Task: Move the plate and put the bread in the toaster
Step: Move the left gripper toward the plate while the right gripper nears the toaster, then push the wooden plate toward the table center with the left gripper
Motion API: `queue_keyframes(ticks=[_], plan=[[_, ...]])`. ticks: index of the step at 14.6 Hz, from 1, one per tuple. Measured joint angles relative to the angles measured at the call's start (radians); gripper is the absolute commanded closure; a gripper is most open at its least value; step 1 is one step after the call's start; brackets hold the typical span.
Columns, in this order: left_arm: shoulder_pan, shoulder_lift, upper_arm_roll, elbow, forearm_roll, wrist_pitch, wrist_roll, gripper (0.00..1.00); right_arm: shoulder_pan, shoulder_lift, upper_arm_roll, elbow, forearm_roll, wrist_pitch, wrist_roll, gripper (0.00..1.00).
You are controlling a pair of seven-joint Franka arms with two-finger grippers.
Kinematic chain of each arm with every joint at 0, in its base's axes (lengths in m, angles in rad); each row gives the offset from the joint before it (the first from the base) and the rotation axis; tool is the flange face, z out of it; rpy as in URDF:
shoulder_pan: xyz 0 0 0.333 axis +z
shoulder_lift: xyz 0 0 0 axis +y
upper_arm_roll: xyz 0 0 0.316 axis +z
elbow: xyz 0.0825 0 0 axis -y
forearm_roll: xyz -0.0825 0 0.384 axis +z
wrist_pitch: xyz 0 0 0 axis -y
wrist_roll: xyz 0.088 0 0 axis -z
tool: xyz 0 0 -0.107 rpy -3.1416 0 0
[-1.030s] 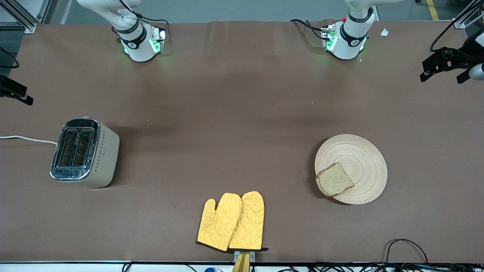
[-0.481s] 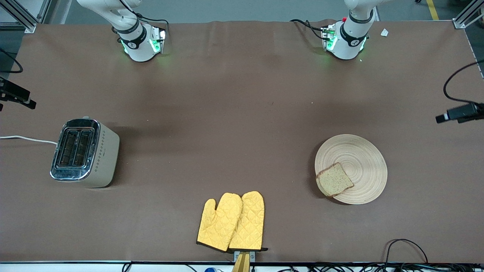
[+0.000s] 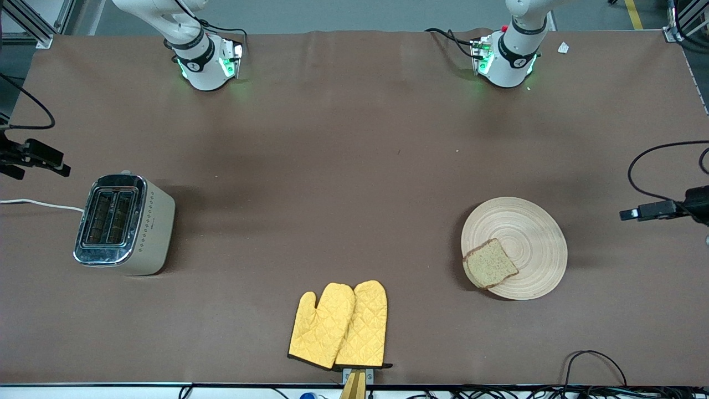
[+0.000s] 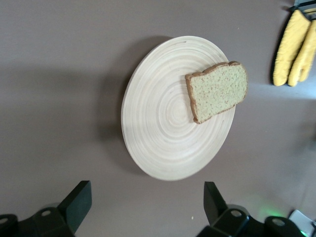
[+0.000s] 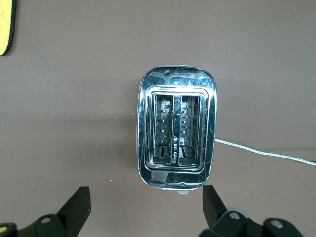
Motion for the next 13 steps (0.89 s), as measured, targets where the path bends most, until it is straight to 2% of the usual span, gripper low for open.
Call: queue_keyframes(ticks=[2,6,7,10,13], plan=[[0.033,0.09,0.0,0.002,-0.082,0.009,0.134,0.04,0.002,0.012,0.002,-0.007,0.0,0.02,0.0,0.0],[0.051,0.216,0.0,0.004,-0.207,0.034,0.332,0.28,0.018,0.016,0.007,-0.085,0.003,0.132,0.002,0.0],[0.05,0.242,-0.001,0.005,-0.235,0.034,0.37,0.31,0.03,0.017,0.007,-0.11,0.003,0.166,0.011,0.0],[0.047,0.308,-0.011,0.007,-0.289,0.036,0.427,0.36,0.091,0.03,0.01,-0.149,0.004,0.222,0.096,0.0],[0.04,0.345,-0.031,0.013,-0.312,0.036,0.434,0.47,0.186,0.032,0.014,-0.146,0.004,0.235,0.215,0.0]])
